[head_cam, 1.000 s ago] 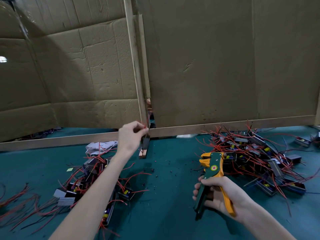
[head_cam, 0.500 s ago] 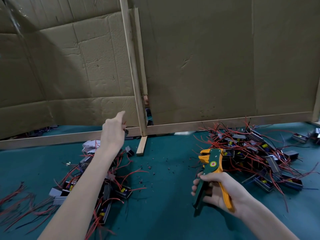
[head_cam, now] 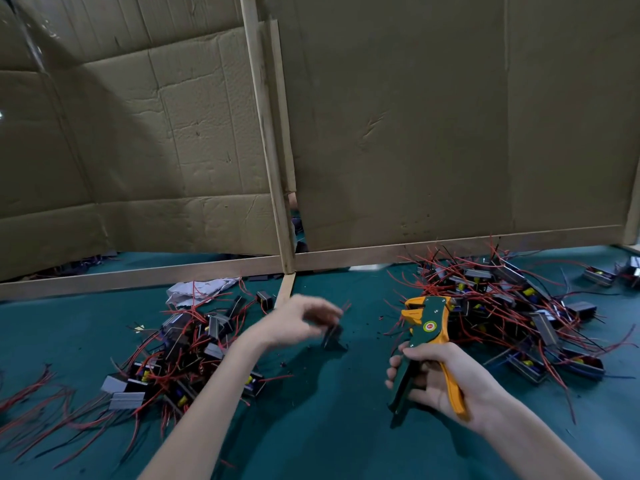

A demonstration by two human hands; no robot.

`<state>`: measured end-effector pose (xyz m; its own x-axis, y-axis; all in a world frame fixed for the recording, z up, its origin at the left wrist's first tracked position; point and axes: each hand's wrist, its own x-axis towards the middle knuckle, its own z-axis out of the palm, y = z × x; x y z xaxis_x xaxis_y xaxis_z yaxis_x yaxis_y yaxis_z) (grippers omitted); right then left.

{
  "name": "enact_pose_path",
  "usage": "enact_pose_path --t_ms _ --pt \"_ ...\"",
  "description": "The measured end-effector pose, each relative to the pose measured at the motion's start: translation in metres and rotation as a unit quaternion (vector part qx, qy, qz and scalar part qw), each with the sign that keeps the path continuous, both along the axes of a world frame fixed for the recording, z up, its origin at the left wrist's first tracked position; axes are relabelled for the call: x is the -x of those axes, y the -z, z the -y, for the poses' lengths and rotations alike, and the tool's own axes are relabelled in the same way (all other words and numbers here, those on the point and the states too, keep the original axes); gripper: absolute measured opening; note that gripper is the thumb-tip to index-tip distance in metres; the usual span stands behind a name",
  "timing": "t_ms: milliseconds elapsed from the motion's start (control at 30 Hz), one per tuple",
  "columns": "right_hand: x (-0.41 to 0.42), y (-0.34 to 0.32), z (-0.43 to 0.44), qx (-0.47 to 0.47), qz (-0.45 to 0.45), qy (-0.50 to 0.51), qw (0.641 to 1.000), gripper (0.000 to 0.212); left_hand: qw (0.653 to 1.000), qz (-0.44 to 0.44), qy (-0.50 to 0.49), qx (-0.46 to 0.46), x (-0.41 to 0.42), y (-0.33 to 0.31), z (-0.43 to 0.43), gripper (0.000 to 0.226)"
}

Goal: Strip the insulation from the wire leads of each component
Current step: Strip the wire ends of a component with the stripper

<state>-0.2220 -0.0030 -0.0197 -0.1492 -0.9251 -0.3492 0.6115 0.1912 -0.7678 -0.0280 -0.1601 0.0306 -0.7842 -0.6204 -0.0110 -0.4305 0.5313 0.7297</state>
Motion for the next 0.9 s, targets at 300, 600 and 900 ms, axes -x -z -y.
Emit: enact_pose_path --t_ms 300,600,900 --pt "0.001 0.0 0.001 -0.003 0.005 0.005 1.0 0.015 0.981 -0.012 -0.074 -0.18 -0.01 -0.005 0.009 0.041" --pt "-0.001 -0.001 -0.001 -0.006 0.011 0.006 1.0 0.015 0.993 0.057 0.05 0.087 0.016 0.031 0.0 0.025" --pt "-0.006 -0.005 -0.004 0.012 0.0 0.003 1.0 0.012 0.988 -0.121 -0.074 0.055 0.033 0.054 -0.009 0.014"
